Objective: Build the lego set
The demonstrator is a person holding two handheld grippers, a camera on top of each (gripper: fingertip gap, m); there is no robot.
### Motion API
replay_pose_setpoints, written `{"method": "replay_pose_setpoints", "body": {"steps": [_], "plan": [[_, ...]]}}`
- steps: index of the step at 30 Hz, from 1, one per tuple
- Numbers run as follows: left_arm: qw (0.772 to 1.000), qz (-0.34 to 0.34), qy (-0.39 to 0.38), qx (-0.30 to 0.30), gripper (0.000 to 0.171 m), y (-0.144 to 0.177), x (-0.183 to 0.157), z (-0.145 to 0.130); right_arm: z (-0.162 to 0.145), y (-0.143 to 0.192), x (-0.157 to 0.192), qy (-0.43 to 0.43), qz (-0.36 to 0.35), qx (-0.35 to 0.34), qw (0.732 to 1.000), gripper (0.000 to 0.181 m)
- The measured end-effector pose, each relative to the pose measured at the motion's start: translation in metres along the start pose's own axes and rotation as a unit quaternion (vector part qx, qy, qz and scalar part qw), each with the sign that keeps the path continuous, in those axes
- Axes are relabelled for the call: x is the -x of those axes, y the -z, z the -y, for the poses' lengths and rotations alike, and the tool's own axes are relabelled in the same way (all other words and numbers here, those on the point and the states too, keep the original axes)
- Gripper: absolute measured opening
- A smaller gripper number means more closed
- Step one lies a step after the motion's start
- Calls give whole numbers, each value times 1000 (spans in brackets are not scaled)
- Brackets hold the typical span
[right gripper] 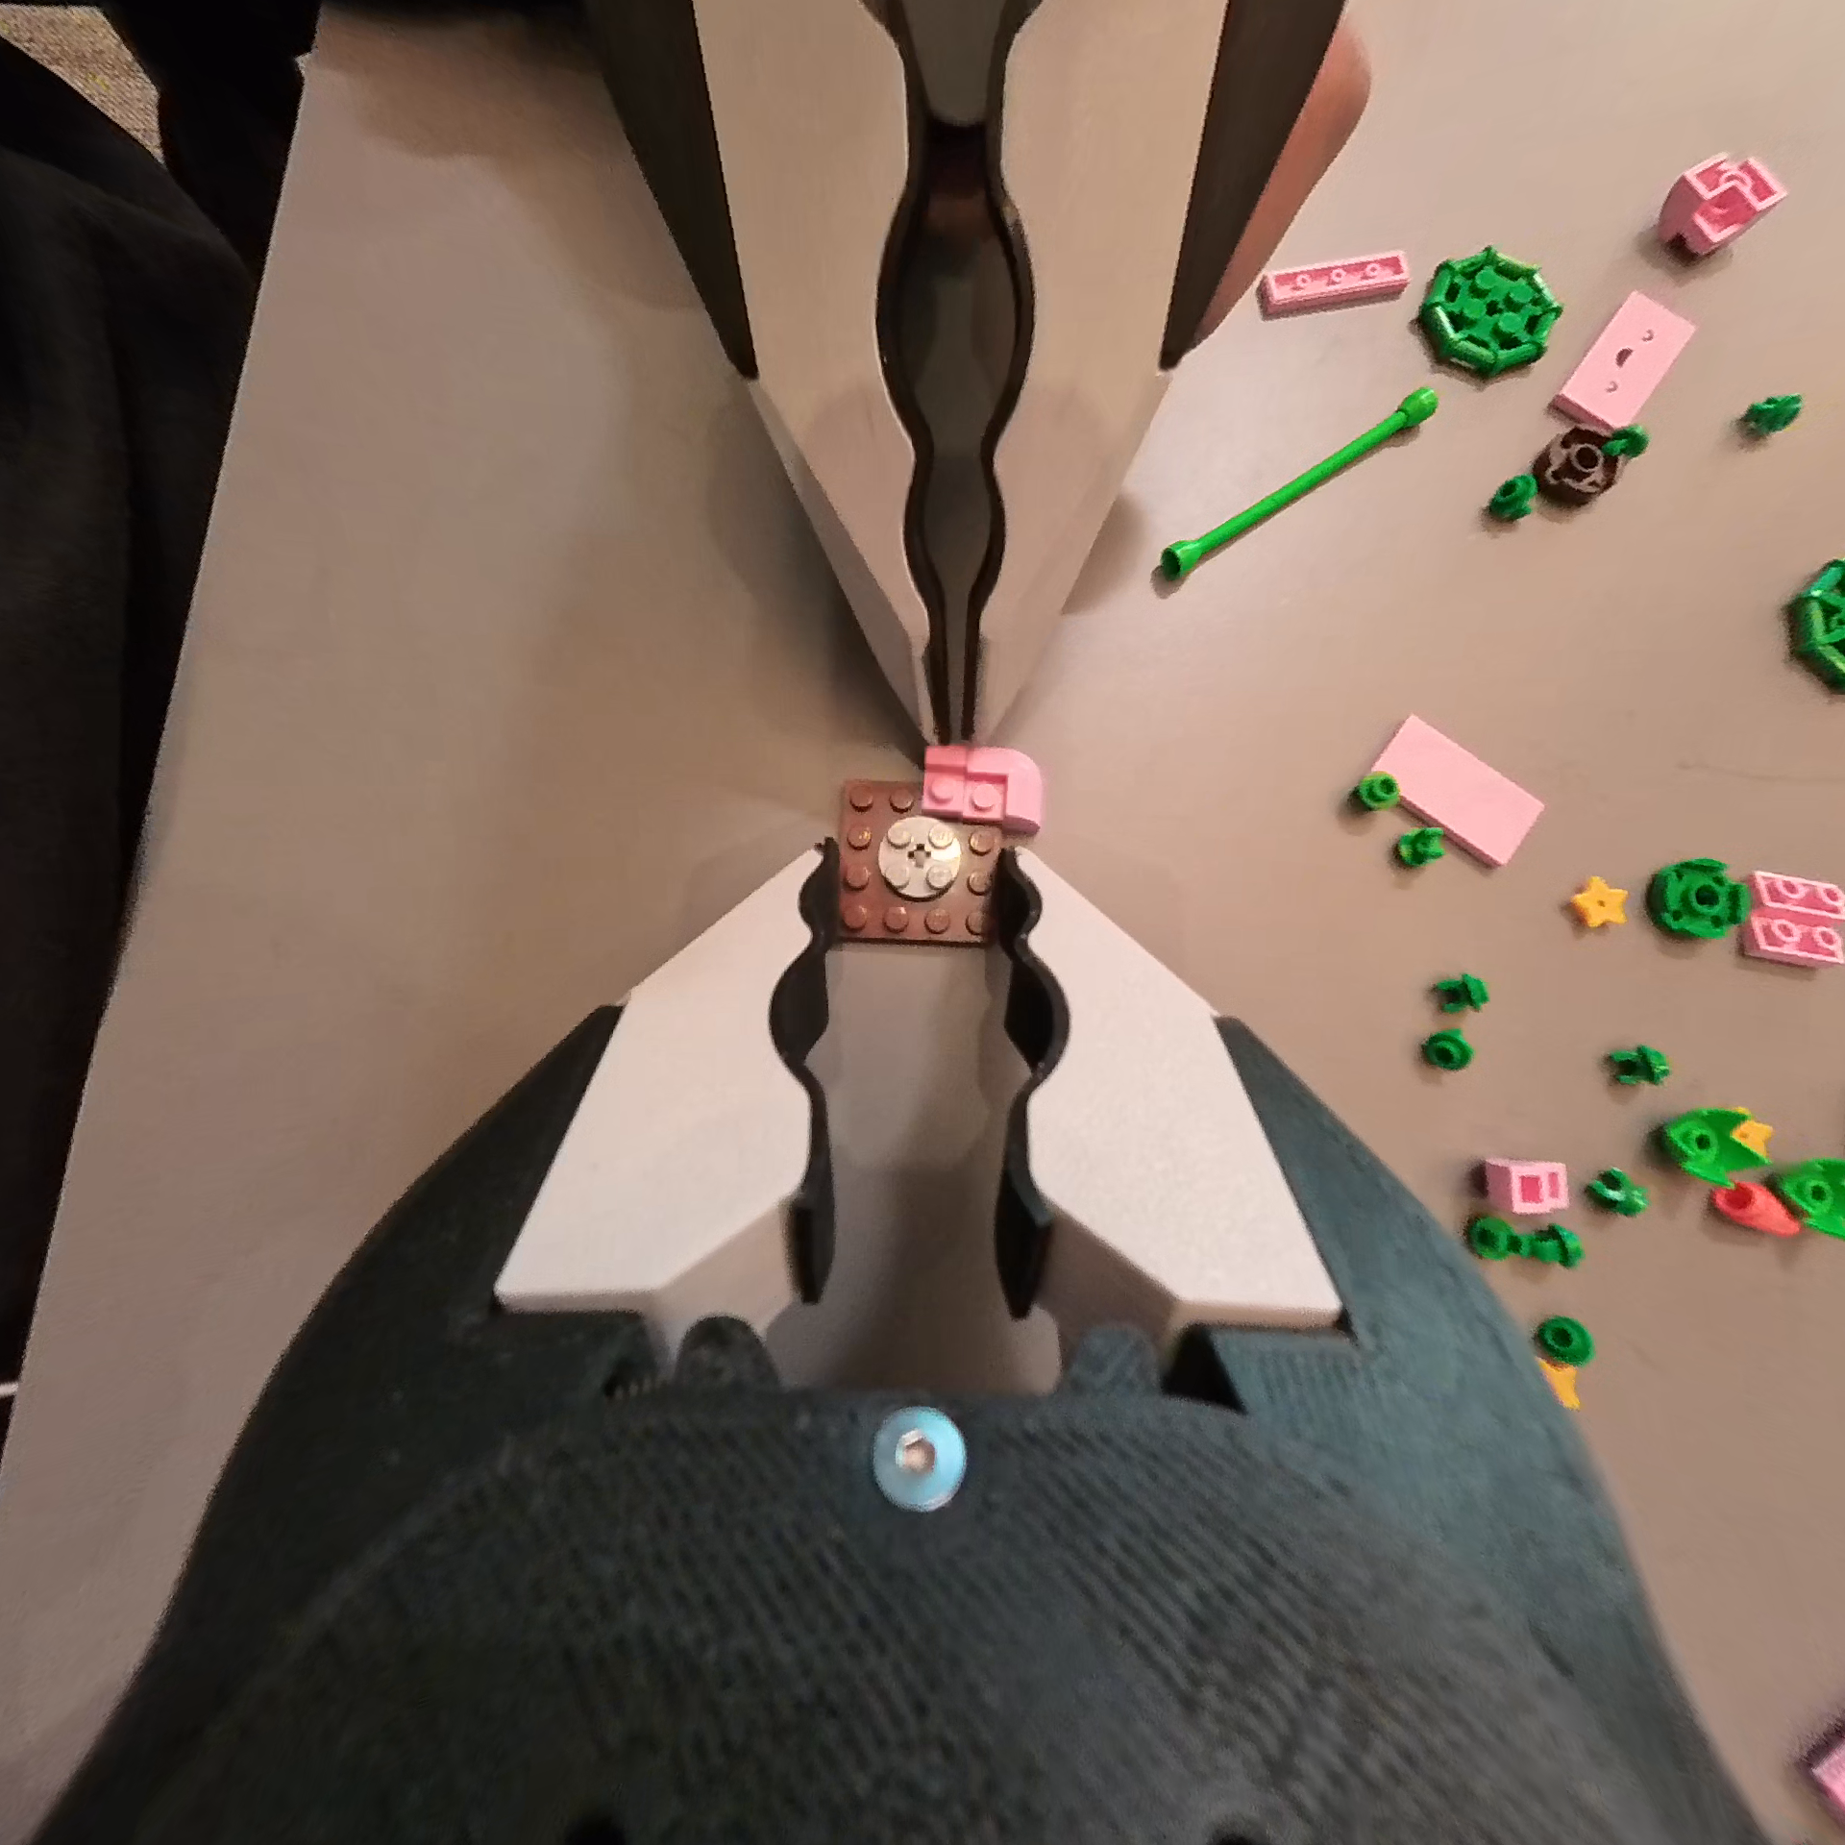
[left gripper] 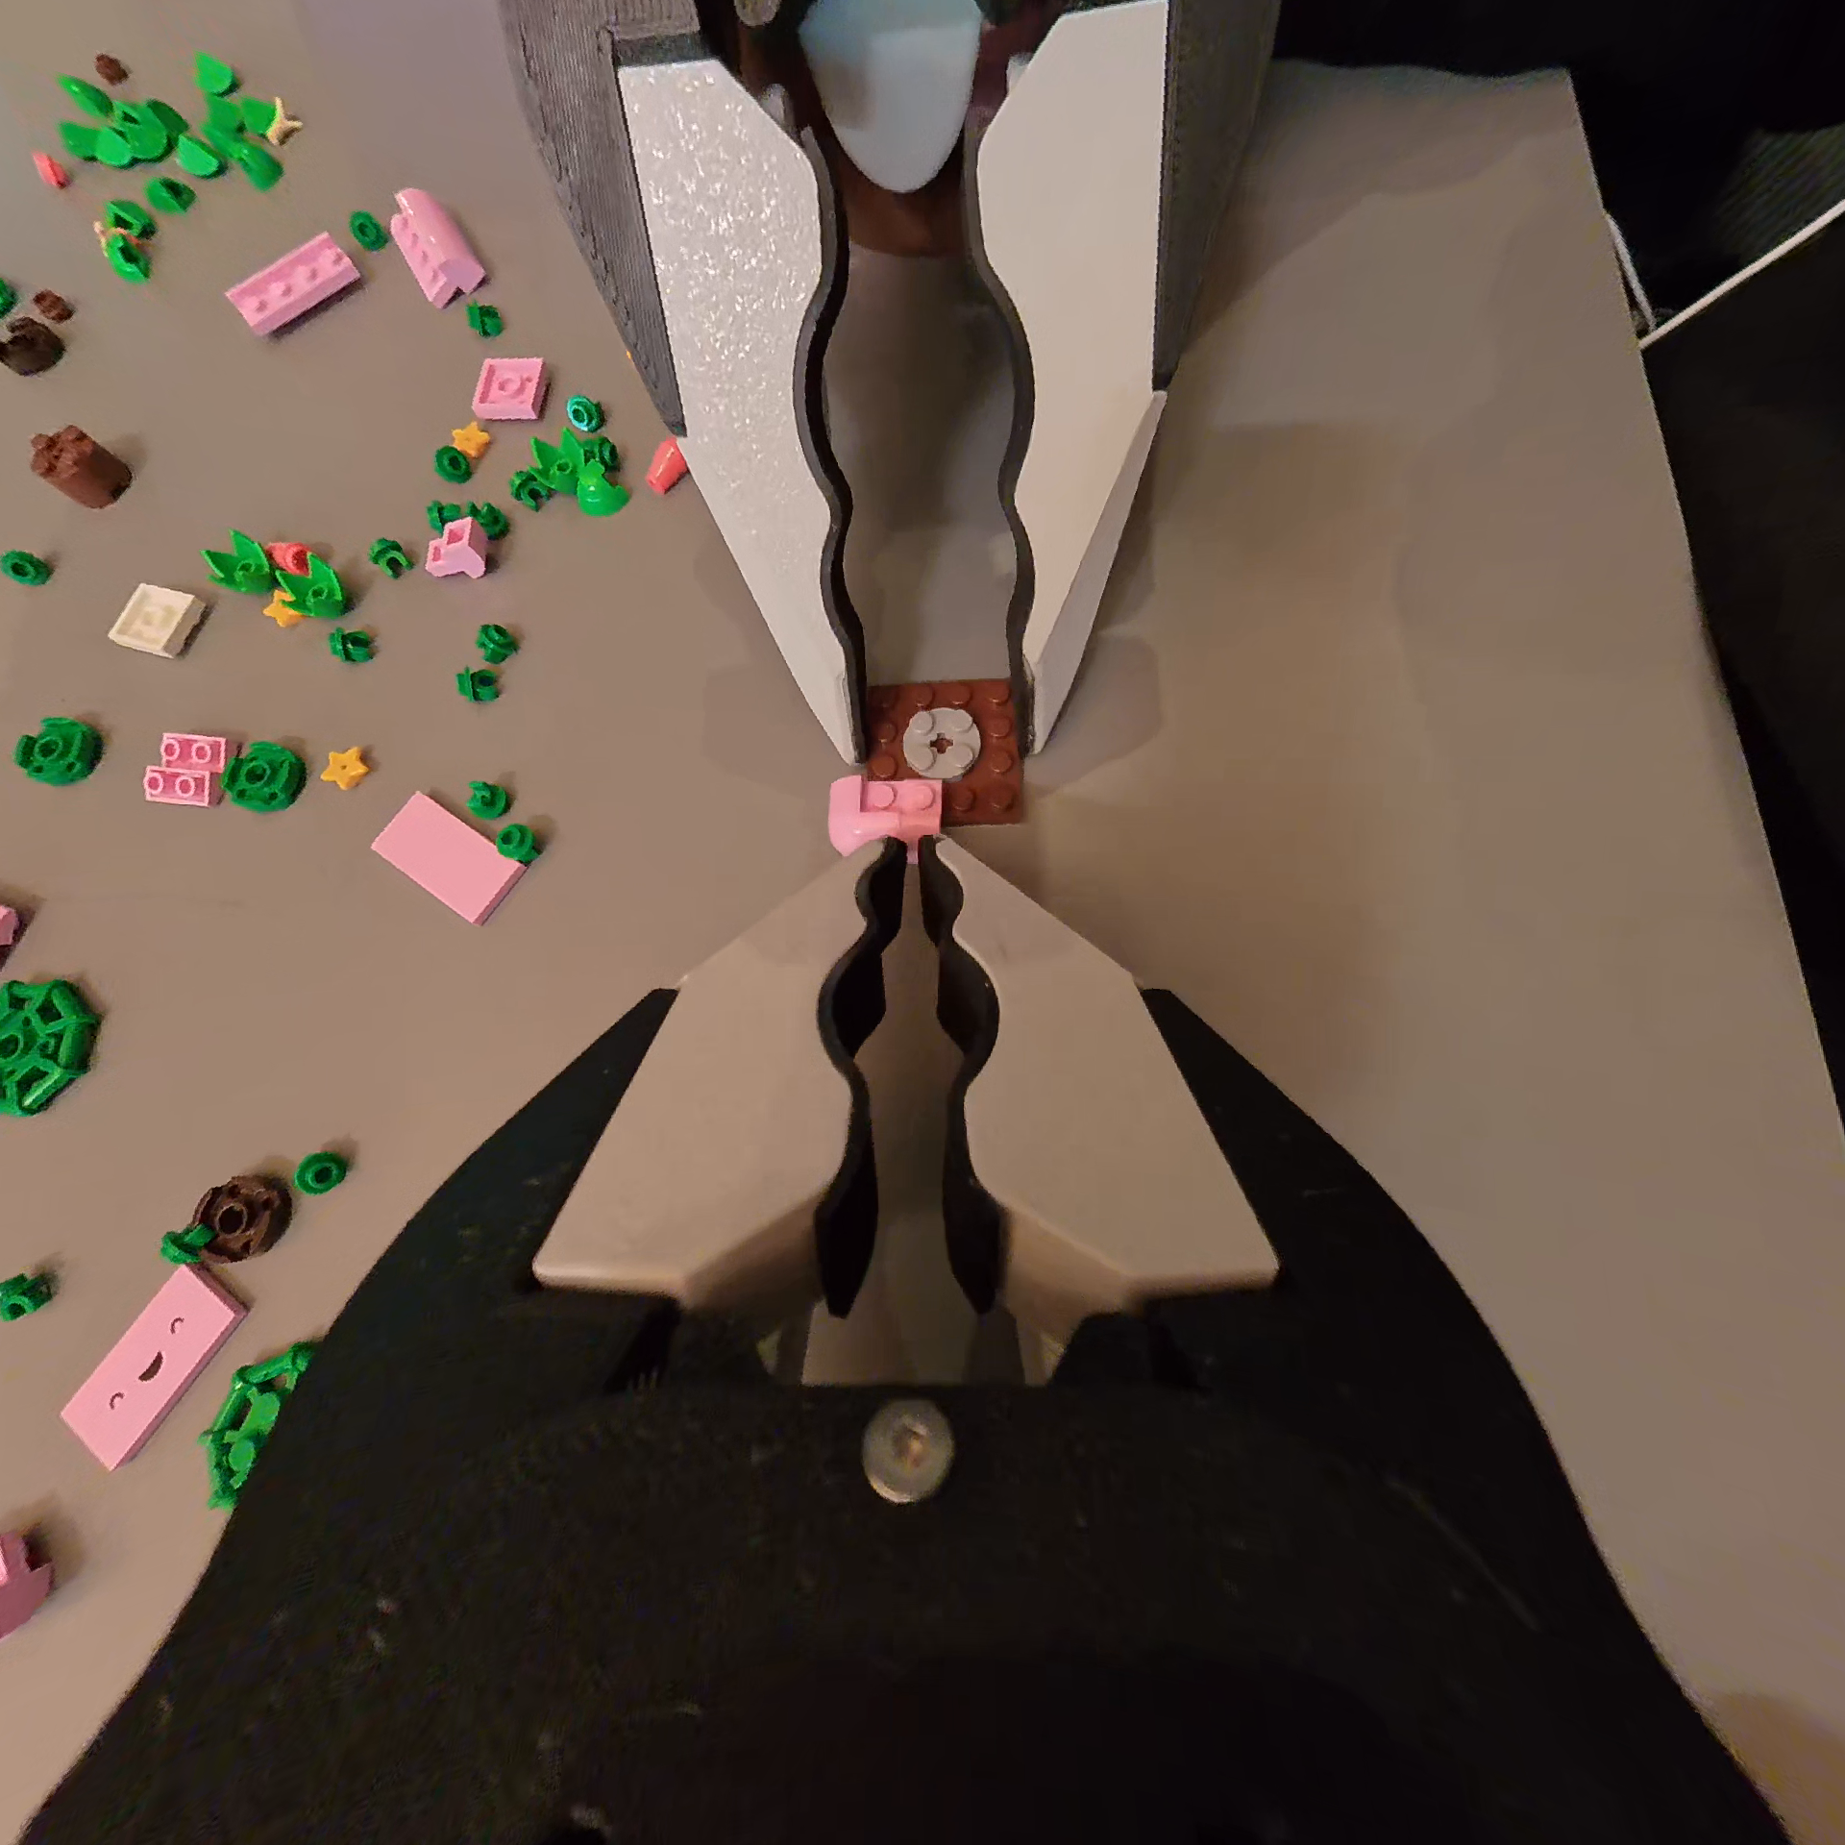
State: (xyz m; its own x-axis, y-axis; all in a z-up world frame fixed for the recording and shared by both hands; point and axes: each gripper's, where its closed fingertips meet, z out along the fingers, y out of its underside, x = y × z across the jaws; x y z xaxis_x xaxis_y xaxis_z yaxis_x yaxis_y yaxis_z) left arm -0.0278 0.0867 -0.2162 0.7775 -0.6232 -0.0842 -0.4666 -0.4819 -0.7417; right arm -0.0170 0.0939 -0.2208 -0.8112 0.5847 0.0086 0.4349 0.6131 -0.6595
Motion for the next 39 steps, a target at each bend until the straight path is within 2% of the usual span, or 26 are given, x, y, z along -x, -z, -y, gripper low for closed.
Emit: {"method": "replay_pose_setpoints", "body": {"steps": [12,18,28,32,35,39], "plan": [[1000,-13,5,-27,2,6,-2,6,0,0,0,0,0,0,1000,30],[1000,-5,-20,-1,2,0,-5,0,0,0,0,0,0,0,1000,31],[1000,1,-19,-1,1,0,-4,1,0,0,0,2,-1,0,1000,31],[1000,2,-19,0,1,-1,-4,1,9,7,-1,-2,-2,-30,1000,30],[1000,1,-18,-1,2,0,-4,1,12,9,-3,-4,-7,-39,999,27],[1000,2,-18,0,2,-1,-3,1,9,5,-6,5,-18,-28,999,13]]}}
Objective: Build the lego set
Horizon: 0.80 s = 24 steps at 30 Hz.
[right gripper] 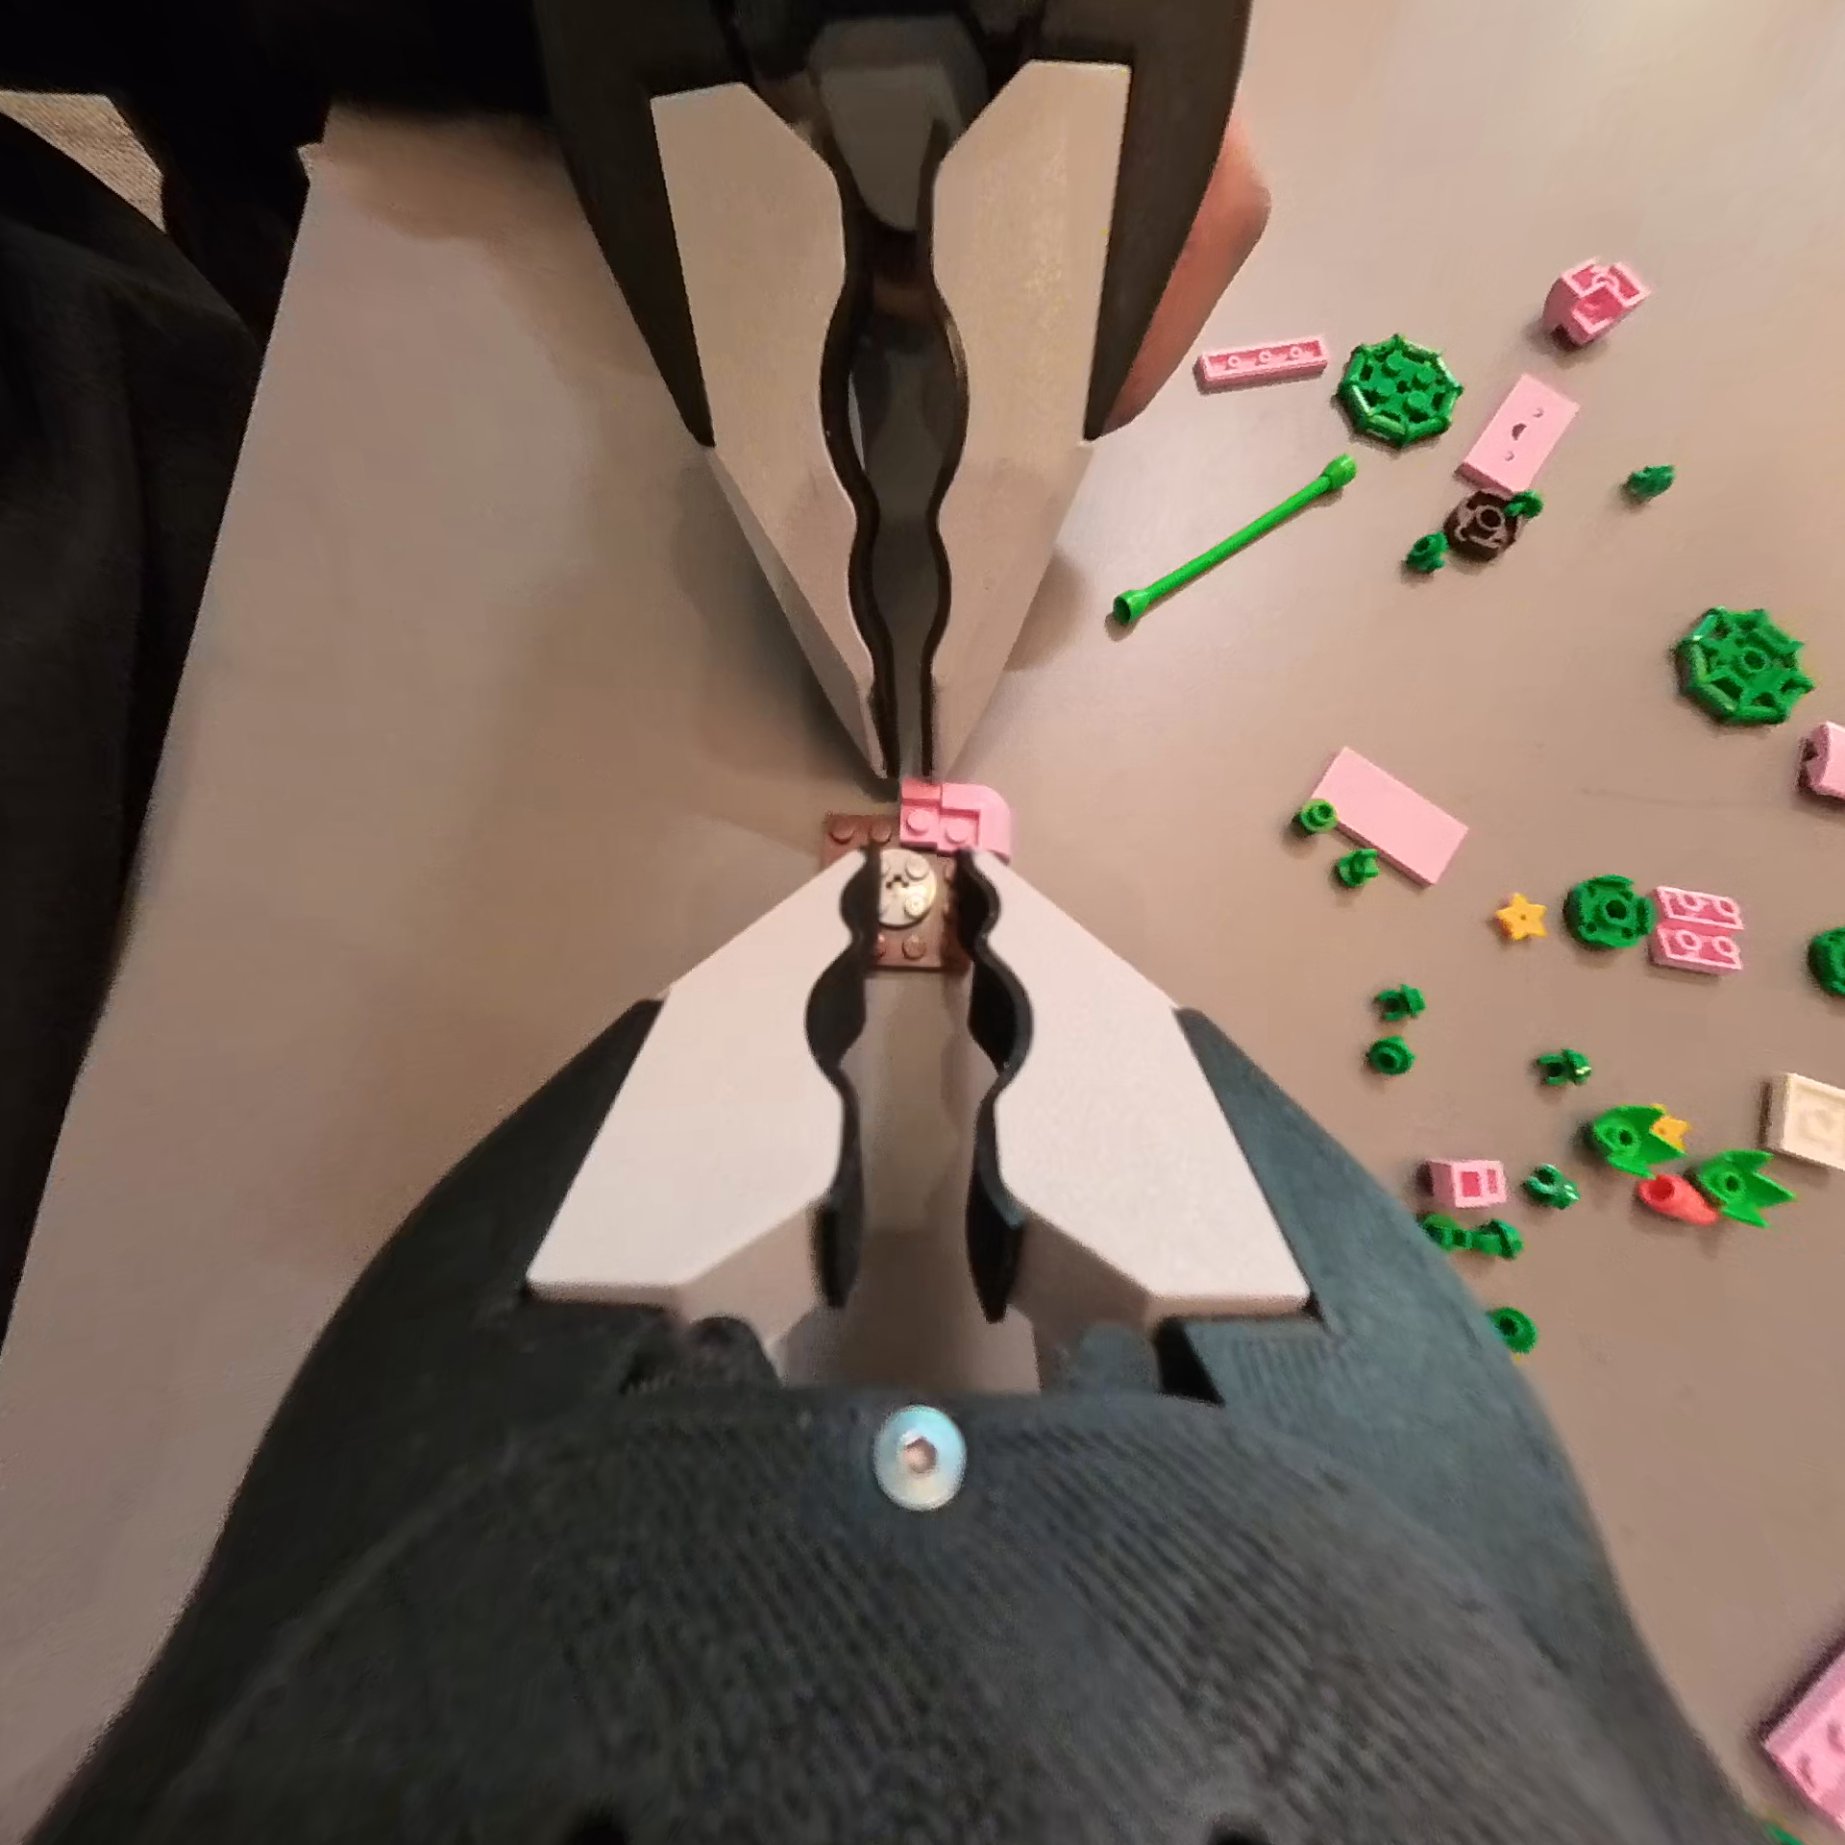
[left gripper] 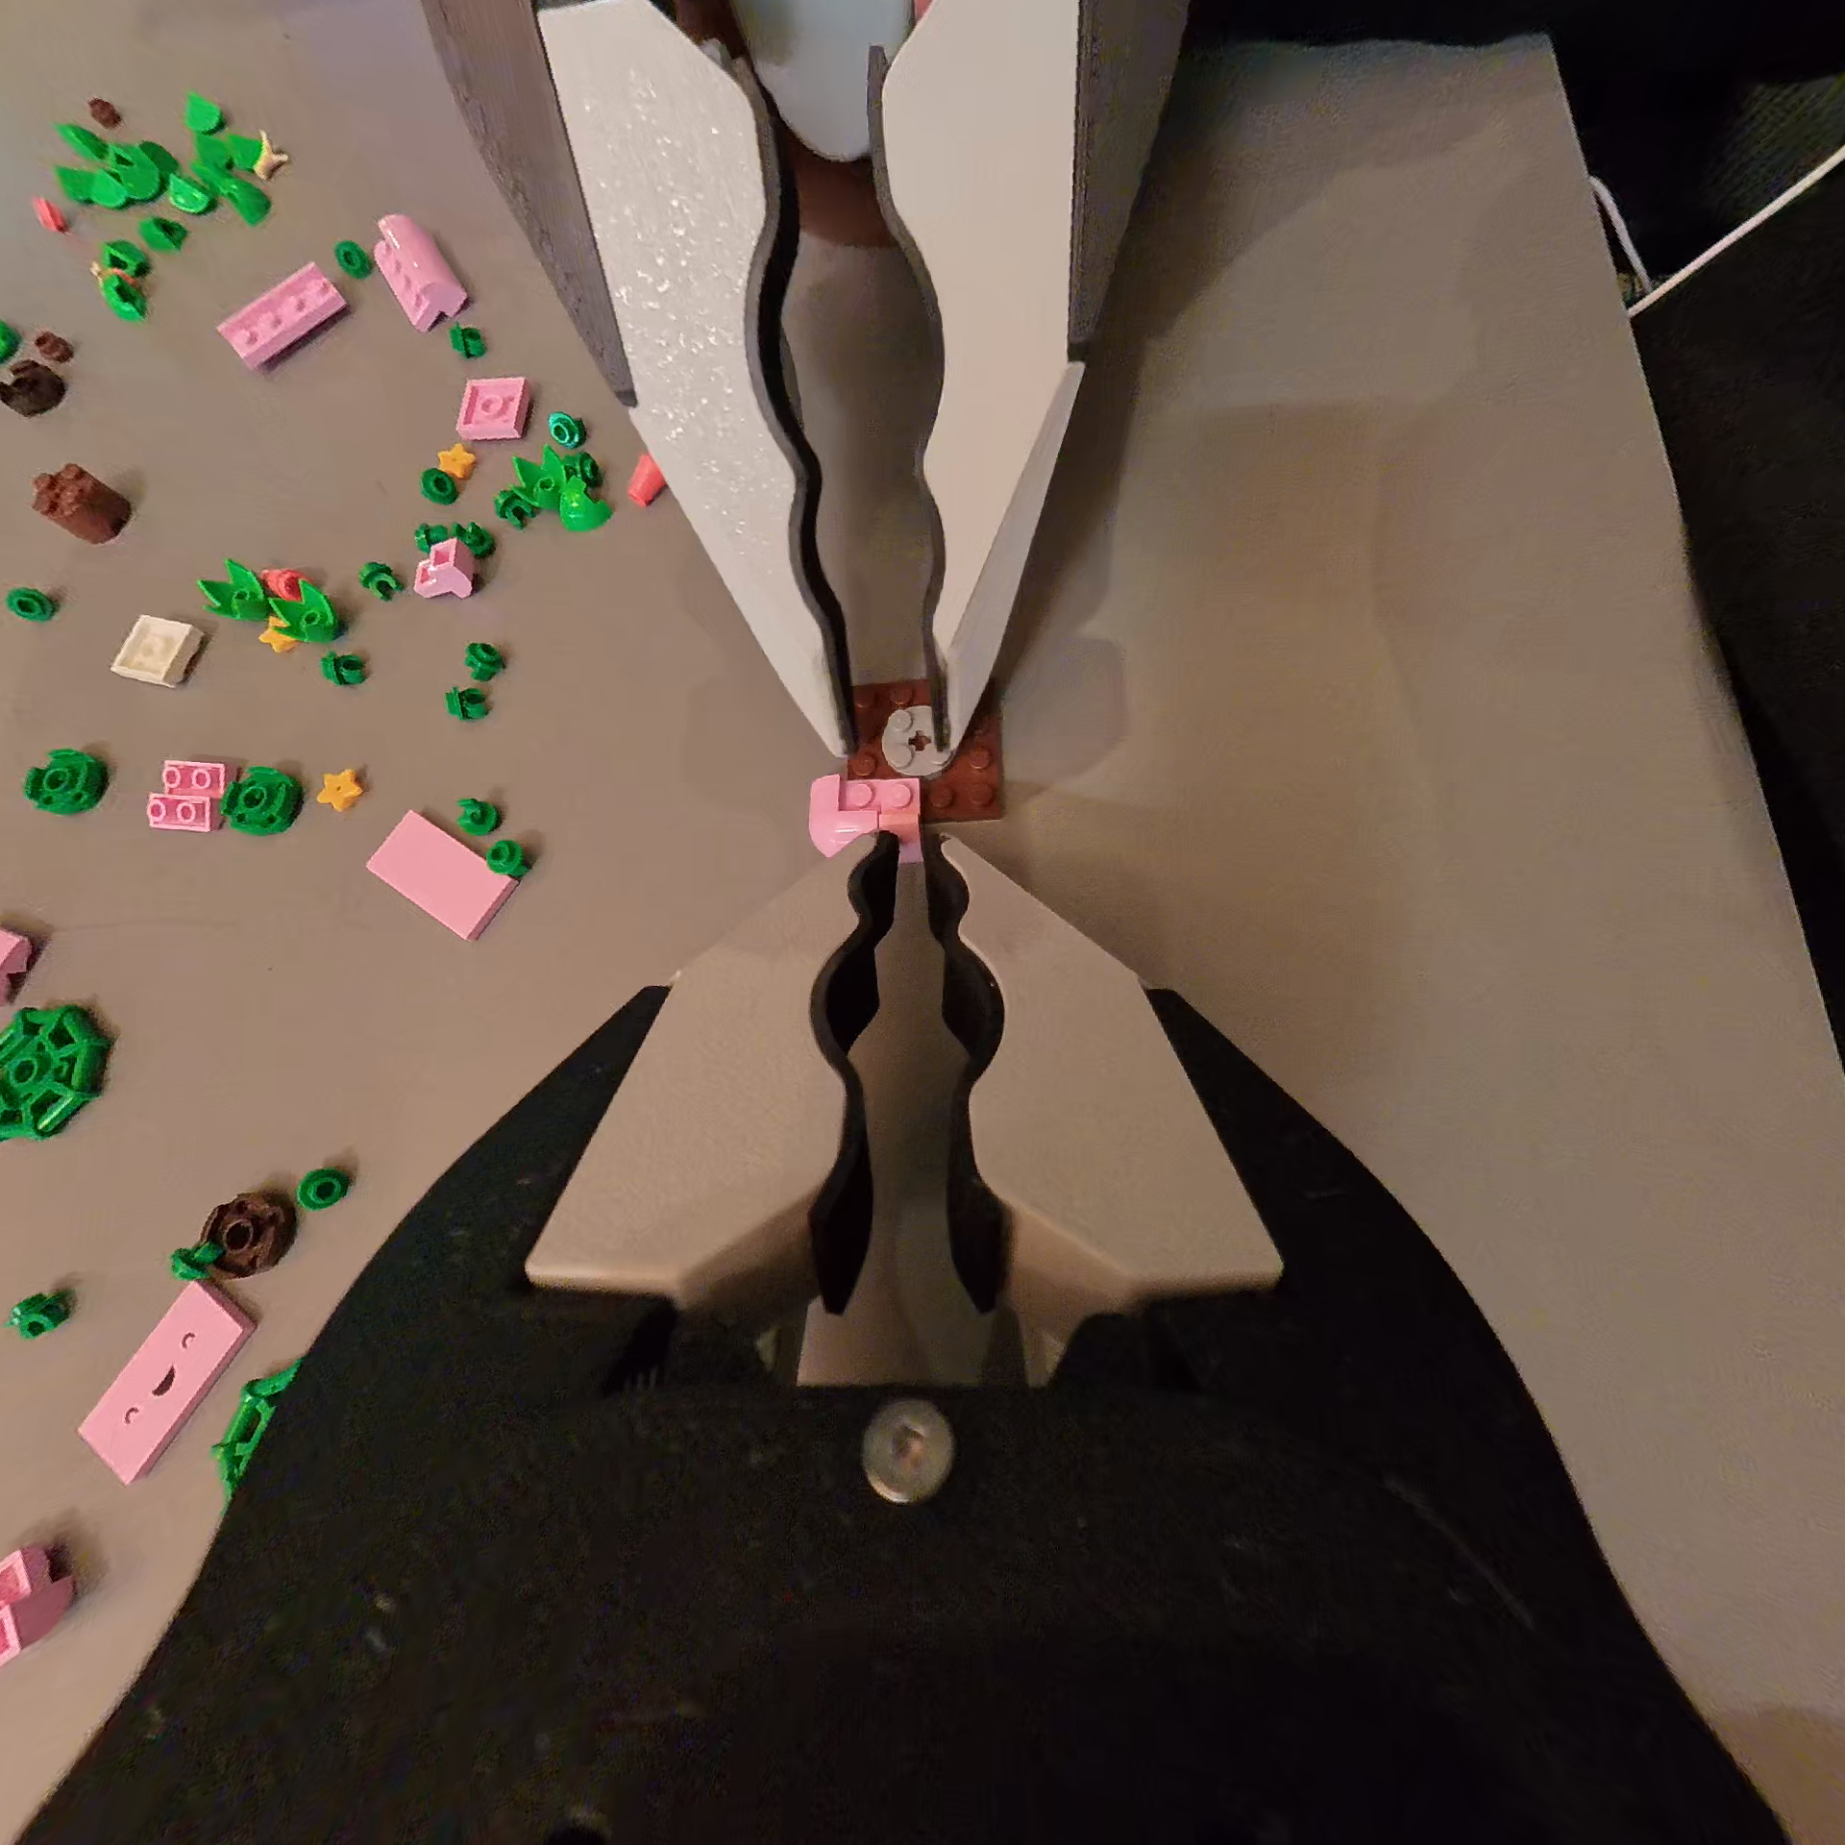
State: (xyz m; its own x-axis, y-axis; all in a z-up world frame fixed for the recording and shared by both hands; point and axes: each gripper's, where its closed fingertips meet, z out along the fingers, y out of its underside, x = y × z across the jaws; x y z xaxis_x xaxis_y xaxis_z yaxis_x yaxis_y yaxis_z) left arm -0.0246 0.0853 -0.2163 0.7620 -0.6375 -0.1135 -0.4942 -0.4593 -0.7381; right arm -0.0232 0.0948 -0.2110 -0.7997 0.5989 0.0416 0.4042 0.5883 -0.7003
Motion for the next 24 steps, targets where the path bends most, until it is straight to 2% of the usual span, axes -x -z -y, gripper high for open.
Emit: {"method": "replay_pose_setpoints", "body": {"steps": [3,11,24], "plan": [[1000,1,0,1,2,0,0,0,6,0,0,8,-6,-13,1000,0],[1000,3,1,5,1,-1,1,-1,7,-7,3,-4,2,-17,1000,0],[1000,8,-5,6,0,-2,1,-1,6,-6,2,-76,41,-39,995,0]]}}
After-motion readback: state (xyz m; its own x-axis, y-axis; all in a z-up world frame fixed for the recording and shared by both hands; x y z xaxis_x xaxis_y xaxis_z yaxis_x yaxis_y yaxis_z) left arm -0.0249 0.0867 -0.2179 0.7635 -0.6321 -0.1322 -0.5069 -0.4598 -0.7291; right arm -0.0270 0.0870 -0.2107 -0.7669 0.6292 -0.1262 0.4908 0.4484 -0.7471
